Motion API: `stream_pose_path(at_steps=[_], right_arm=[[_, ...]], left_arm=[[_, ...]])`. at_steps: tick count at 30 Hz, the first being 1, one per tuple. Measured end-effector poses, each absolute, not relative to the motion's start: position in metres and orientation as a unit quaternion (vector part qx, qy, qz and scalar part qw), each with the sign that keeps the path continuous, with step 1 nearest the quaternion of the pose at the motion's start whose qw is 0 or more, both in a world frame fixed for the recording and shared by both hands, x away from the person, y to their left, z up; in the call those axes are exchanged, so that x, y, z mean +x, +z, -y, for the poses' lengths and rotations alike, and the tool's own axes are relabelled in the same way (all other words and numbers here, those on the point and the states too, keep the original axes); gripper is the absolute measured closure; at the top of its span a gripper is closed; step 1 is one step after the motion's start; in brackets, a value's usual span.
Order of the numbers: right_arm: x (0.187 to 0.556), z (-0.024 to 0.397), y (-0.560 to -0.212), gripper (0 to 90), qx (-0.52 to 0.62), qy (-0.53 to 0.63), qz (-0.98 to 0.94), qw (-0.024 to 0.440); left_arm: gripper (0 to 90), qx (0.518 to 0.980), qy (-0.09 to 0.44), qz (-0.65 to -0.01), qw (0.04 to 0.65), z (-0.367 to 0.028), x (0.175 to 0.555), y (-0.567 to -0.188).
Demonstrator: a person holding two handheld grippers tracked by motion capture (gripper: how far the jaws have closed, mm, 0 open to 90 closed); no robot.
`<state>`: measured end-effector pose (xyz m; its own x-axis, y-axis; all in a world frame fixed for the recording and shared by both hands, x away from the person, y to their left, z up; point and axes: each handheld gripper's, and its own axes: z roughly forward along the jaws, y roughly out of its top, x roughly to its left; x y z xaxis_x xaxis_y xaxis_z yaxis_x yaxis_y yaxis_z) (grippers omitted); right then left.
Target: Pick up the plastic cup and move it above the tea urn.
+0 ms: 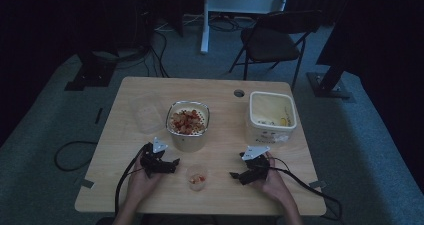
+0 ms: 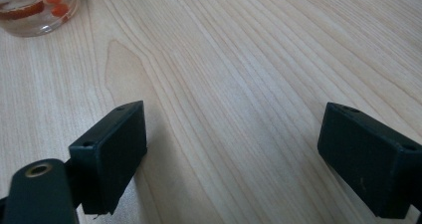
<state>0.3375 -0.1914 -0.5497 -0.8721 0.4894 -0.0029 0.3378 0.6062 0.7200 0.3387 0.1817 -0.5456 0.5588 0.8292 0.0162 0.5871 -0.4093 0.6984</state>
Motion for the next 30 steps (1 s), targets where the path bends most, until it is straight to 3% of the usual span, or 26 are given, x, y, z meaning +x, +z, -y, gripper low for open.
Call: stream_pose_path(at_steps=[22, 23, 26, 27, 30], right_arm=[[0.329, 0.186, -0.550, 13.0, 0.271, 0.374, -0.879, 0.115], [0.329, 0.186, -0.550, 13.0, 0.271, 0.374, -0.879, 0.115], [0.329, 0.186, -0.550, 13.0, 0.271, 0.374, -0.879, 0.115], [0.329, 0.186, -0.550, 13.0, 0.271, 0.374, -0.879, 0.115], [0.329, 0.186, -0.550, 13.1, 0.271, 0.375, -0.879, 0.115]], left_arm=[[15.9, 0.822, 0.180, -0.433, 0.323, -0.188, 0.338, -0.543], [17.5, 0.822, 0.179, -0.433, 0.322, -0.189, 0.337, -0.542], [35.5, 0.822, 0.176, -0.438, 0.318, -0.195, 0.335, -0.538], [35.5, 0.822, 0.175, -0.441, 0.315, -0.197, 0.335, -0.537], [46.4, 0.818, 0.175, -0.453, 0.308, -0.204, 0.335, -0.534]])
